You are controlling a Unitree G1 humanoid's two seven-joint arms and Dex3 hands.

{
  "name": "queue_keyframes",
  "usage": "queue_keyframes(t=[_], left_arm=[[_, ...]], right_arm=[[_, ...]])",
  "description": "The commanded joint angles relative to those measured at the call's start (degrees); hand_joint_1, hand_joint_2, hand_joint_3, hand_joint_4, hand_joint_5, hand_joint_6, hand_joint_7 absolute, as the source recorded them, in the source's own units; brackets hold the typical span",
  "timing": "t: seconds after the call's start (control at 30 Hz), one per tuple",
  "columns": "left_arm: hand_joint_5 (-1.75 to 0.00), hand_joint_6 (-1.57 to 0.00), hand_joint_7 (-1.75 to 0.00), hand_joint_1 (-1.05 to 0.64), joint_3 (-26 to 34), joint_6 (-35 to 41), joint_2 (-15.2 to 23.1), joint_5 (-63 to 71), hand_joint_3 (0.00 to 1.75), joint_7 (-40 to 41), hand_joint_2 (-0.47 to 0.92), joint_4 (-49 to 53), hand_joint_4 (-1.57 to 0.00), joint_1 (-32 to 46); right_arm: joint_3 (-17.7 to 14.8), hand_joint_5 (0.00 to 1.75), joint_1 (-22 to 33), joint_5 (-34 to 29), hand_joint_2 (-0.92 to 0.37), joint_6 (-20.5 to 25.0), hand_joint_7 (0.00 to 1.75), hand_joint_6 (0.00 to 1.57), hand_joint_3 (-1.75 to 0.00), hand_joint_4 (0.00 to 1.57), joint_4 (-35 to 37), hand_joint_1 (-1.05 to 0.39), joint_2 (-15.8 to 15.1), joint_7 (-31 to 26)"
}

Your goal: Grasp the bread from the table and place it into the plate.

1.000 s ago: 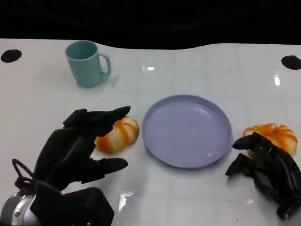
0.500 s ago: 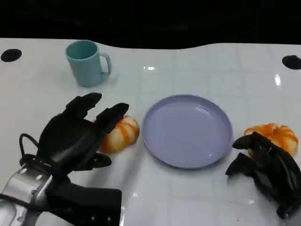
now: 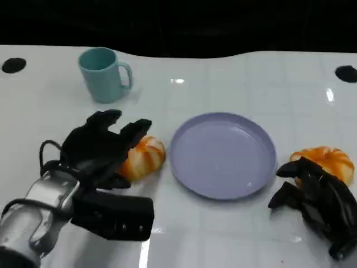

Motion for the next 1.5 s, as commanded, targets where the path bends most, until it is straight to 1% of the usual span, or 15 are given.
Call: queue_keyframes(t=[0.03, 0.7, 0.77, 0.83, 0.87, 0.93, 0.97, 1.0, 1.07, 1.1, 1.13, 1.17, 1.27, 1.37, 1.5], left_arm=[[-0.18, -0.16, 0.0, -0.56, -2.64, -0.28, -0.98, -0.33, 0.01, 3.62, 0.85, 9.04, -0.04, -4.66], [-0.19, -0.16, -0.01, -0.55, -8.64, -1.52, -11.32, -7.45, 0.0, 3.54, 0.85, 40.83, -0.04, -20.2], [-0.27, -0.28, -0.06, -0.45, -7.91, -2.27, -11.87, -9.22, 0.01, 2.85, 0.87, 42.5, -0.2, -20.73], [-0.29, -0.32, -0.07, -0.42, -7.17, -2.94, -12.13, -11.01, 0.01, 2.56, 0.88, 43.62, -0.25, -21.04], [-0.47, -0.65, -0.14, -0.34, -6.7, -3.26, -12.22, -11.87, 0.02, 2.43, 0.9, 44.07, -0.59, -21.13], [-0.57, -0.85, -0.13, -0.3, -6.36, -3.5, -12.32, -12.87, 0.02, 3.17, 0.92, 44.84, -0.76, -21.13], [-1.25, -0.81, -0.91, -0.3, -6.46, -3.46, -12.35, -12.96, 0.09, 3.86, 0.92, 45.13, -0.79, -21.08], [-1.49, -0.71, -1.32, -0.3, -6.59, -3.43, -12.36, -13.09, 0.12, 4.36, 0.92, 45.35, -0.78, -21.06], [-1.68, -0.63, -1.63, -0.3, -6.91, -3.48, -12.22, -13.14, 0.14, 6.02, 0.92, 45.49, -0.77, -20.81], [-1.66, -0.6, -1.51, -0.29, -7.07, -3.52, -12.11, -13.08, 0.35, 7.06, 0.92, 45.49, -0.71, -20.61], [-1.65, -0.59, -1.46, -0.29, -7.26, -3.37, -12.01, -12.95, 0.43, 8.07, 0.92, 45.46, -0.68, -20.52], [-1.62, -0.59, -1.33, -0.29, -7.42, -3.26, -11.95, -12.9, 0.48, 8.71, 0.92, 45.47, -0.66, -20.5], [-1.6, -0.59, -1.24, -0.29, -7.76, -3.16, -11.94, -13.04, 0.5, 9.22, 0.92, 45.62, -0.65, -20.58], [-1.72, -0.55, -1.66, -0.3, -7.31, -2.06, -11.96, -13.45, 0.5, 12.67, 0.92, 45.12, -0.76, -20.43], [-1.75, -0.45, -1.74, -0.22, -4.44, -0.03, -13.04, -15.95, 0.43, 17.5, 0.91, 43.77, -0.76, -20.47]], right_arm=[[0.06, 1.55, 0.86, 0.01, -0.92, 0.25, 1.26, 0.6, -0.23, 0.68, 0.6, -0.55, -0.57, -0.2], [0.01, 1.55, 2.41, 0.94, -0.92, 3.37, 1.25, 0.6, -0.19, 0.66, -2.78, -0.55, -0.61, -0.12], [0.03, 1.54, 2.44, 0.77, -0.92, 2.52, 1.25, 0.6, -0.21, 0.66, -2.4, -0.55, -0.67, 0.19], [0.09, 1.54, 2.46, 0.56, -0.92, 1.7, 1.25, 0.6, -0.22, 0.66, -2.04, -0.55, -0.75, 0.39], [0.14, 1.54, 2.47, 0.41, -0.92, 1.15, 1.25, 0.6, -0.22, 0.67, -1.8, -0.55, -0.8, 0.47], [0.21, 1.54, 2.61, 0.31, -0.92, 0.69, 1.26, 0.6, -0.23, 0.67, -1.67, -0.55, -0.89, 0.77], [0.23, 1.54, 2.72, 0.36, -0.92, 0.75, 1.26, 0.6, -0.24, 0.67, -1.75, -0.54, -0.92, 0.93], [0.25, 1.54, 2.79, 0.39, -0.92, 0.79, 1.26, 0.6, -0.25, 0.66, -1.81, -0.54, -0.95, 1.03], [0.17, 1.53, 2.81, 0.38, -0.92, 0.29, 1.26, 0.6, -0.25, 0.66, -1.61, -0.54, -0.92, 1.15], [0.12, 1.54, 2.79, 0.36, -0.92, -0.1, 1.25, 0.61, -0.25, 0.67, -1.42, -0.54, -0.9, 1.2], [0.03, 1.54, 2.71, 0.42, -0.92, -0.21, 1.25, 0.61, -0.25, 0.67, -1.27, -0.54, -0.84, 1.06], [-0.02, 1.54, 2.65, 0.46, -0.92, -0.25, 1.25, 0.62, -0.25, 0.68, -1.16, -0.54, -0.81, 0.96], [-0.06, 1.54, 2.56, 0.52, -0.92, -0.23, 1.25, 0.63, -0.25, 0.68, -1.03, -0.54, -0.78, 0.87], [-0.65, 1.54, 2.13, 1.82, -0.92, 2.28, 1.24, 0.61, -0.21, 0.67, -1.23, -0.54, -0.69, 1.14], [-0.27, 1.55, 2.16, 1.8, -0.92, 3.98, 1.24, 0.61, -0.19, 0.67, -1.9, -0.55, -0.88, 0.09]])
